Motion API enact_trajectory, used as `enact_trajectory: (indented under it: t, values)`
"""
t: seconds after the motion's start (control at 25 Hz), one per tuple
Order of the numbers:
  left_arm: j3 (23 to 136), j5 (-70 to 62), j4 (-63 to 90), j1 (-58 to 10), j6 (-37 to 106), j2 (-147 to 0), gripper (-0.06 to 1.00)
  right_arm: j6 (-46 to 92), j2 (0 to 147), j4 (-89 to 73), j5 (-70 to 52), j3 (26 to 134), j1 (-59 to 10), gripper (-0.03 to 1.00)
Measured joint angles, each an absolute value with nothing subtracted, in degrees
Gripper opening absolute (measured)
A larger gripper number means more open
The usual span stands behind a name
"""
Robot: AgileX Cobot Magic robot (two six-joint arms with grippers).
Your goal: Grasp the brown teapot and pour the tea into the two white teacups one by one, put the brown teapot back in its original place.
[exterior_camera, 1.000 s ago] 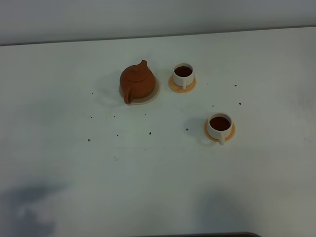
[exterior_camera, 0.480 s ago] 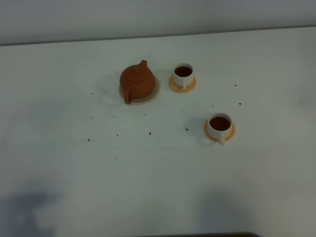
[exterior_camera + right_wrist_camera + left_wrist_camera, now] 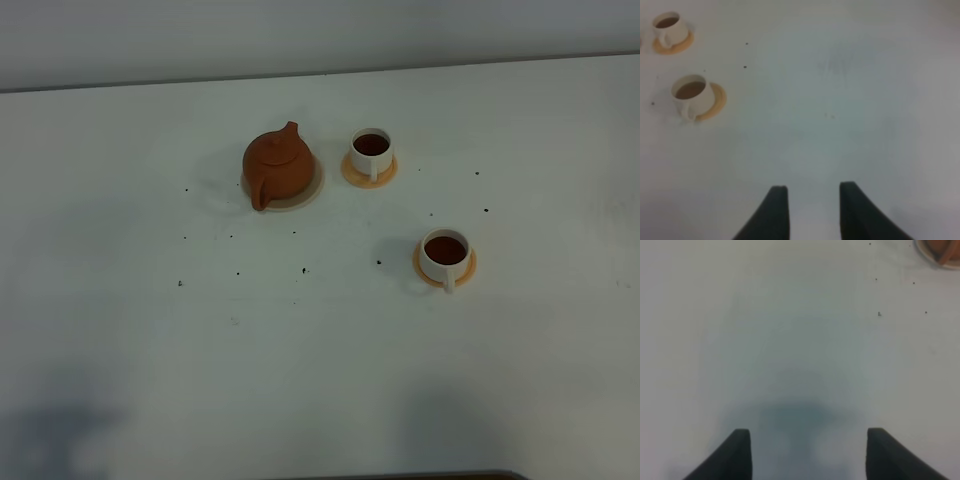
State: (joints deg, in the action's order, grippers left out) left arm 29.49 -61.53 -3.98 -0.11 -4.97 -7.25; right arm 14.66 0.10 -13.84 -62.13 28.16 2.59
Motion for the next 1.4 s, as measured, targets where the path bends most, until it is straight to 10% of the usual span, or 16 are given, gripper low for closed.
enact_trajectory:
  t: [1.4]
  values:
    - [29.4,-61.6,-4.0,-0.1,-5.0,0.4,0.50,14.7,0.1,-13.8,-62.1,28.2,2.6,0.24]
